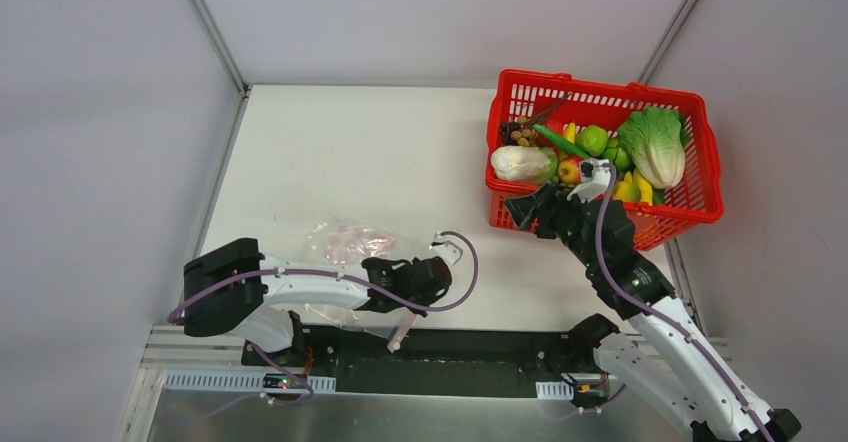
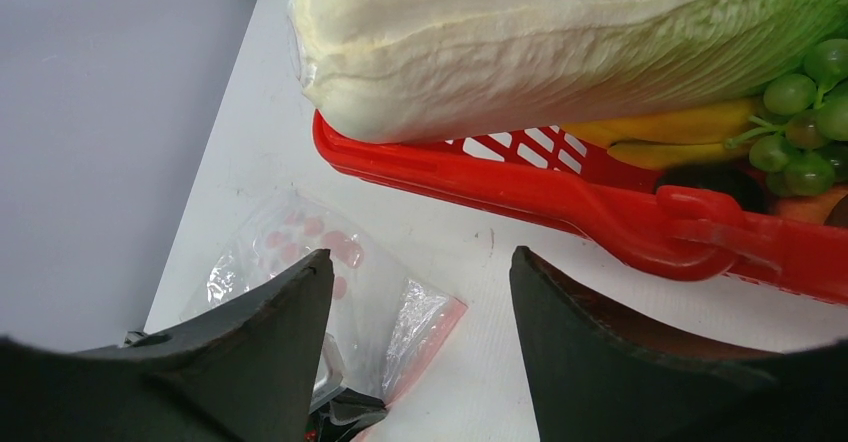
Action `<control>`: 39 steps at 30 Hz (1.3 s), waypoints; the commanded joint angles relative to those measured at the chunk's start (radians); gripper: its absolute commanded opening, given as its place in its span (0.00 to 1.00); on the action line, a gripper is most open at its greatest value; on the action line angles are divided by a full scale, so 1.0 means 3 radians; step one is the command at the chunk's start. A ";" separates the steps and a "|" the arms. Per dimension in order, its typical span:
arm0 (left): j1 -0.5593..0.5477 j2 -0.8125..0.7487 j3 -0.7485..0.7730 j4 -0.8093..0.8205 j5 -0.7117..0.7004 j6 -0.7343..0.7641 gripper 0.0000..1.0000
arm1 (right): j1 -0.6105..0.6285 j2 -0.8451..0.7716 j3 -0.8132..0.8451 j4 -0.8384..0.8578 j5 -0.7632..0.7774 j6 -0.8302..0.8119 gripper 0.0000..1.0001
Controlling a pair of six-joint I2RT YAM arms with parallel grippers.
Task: Place the food in the zip-top bag and seal the zipper
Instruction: Pick up the zipper food storage bag at the center of the board, then open the zipper of the food storage bag at the center of the board.
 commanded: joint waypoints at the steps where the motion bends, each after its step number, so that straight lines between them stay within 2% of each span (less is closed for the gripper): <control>1: -0.0033 -0.0179 -0.0123 -0.0013 0.0011 0.0001 0.00 | 0.0007 0.0002 -0.0003 0.0158 -0.0012 0.0035 0.67; 7: 0.0023 -0.0638 -0.0273 0.0133 -0.0136 -0.0084 0.00 | 0.0011 0.0010 -0.0019 0.0276 -0.0563 0.0020 0.62; 10: 0.0127 -0.0907 -0.0342 0.0184 -0.0120 -0.0125 0.00 | 0.0011 0.0041 -0.0031 0.0345 -0.0845 0.0023 0.56; 21: 0.0629 -0.1826 -0.0436 0.0168 -0.0102 -0.0194 0.00 | 0.0066 0.0384 -0.0007 0.0666 -0.1881 0.0292 0.54; 26: 0.0692 -0.2083 -0.0393 0.0177 -0.0220 -0.0218 0.00 | 0.0535 0.0695 0.0012 0.0787 -0.1570 0.0342 0.53; 31: 0.0695 -0.2113 -0.0314 0.0168 -0.0201 -0.0212 0.00 | 0.0940 0.1159 0.0190 0.0846 -0.1170 0.0363 0.50; 39: 0.0695 -0.2088 -0.0291 0.0258 -0.0147 -0.0235 0.00 | 0.1102 0.1664 0.0280 0.1241 -0.1015 0.0610 0.43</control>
